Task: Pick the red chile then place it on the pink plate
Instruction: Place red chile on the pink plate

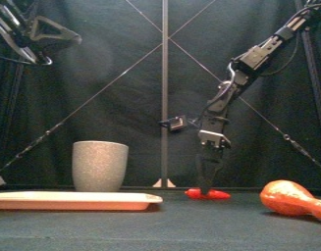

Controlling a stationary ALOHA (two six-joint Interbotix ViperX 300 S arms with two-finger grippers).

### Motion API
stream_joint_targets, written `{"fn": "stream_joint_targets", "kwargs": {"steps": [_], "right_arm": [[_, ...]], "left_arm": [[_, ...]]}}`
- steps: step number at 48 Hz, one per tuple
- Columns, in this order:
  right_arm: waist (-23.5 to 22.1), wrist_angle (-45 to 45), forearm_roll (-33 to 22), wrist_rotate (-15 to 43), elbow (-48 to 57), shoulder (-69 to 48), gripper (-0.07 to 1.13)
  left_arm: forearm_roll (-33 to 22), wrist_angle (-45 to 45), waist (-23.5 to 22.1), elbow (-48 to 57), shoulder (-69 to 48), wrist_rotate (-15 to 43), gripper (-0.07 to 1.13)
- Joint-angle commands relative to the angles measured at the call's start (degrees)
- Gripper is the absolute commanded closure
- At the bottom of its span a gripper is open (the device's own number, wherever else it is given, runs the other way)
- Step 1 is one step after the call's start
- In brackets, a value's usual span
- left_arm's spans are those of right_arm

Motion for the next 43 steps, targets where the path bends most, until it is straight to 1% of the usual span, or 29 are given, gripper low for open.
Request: {"fn": "stream_joint_targets", "kwargs": {"steps": [1, 11, 20, 24, 34, 43], "right_arm": [[-0.1, -0.2, 0.4, -0.1, -0.4, -0.4, 0.41], [-0.1, -0.5, 0.4, 0.3, -0.4, -0.2, 0.43], [0.6, -0.7, 1.6, 0.6, -0.8, 0.1, 0.44], [1.1, -0.4, 2.1, 1.0, -2.0, -2.1, 0.44], [6.9, -0.3, 3.2, 1.1, -8.1, -5.6, 0.44], [13.8, -1.1, 3.9, 1.0, -15.7, -2.9, 0.44]], "left_arm": [[0.1, -0.3, 0.3, -0.6, 0.2, 0.1, 1.08], [0.1, -0.3, 0.4, -0.6, 0.2, 0.1, 1.08], [0.1, -0.3, 0.5, -0.6, 0.2, 0.1, 1.08], [0.1, -0.3, 0.6, -0.6, 0.2, 0.1, 1.08], [0.1, -0.3, 0.7, -0.6, 0.2, 0.1, 1.08], [0.1, -0.3, 0.7, -0.5, 0.2, 0.1, 1.08]]}}
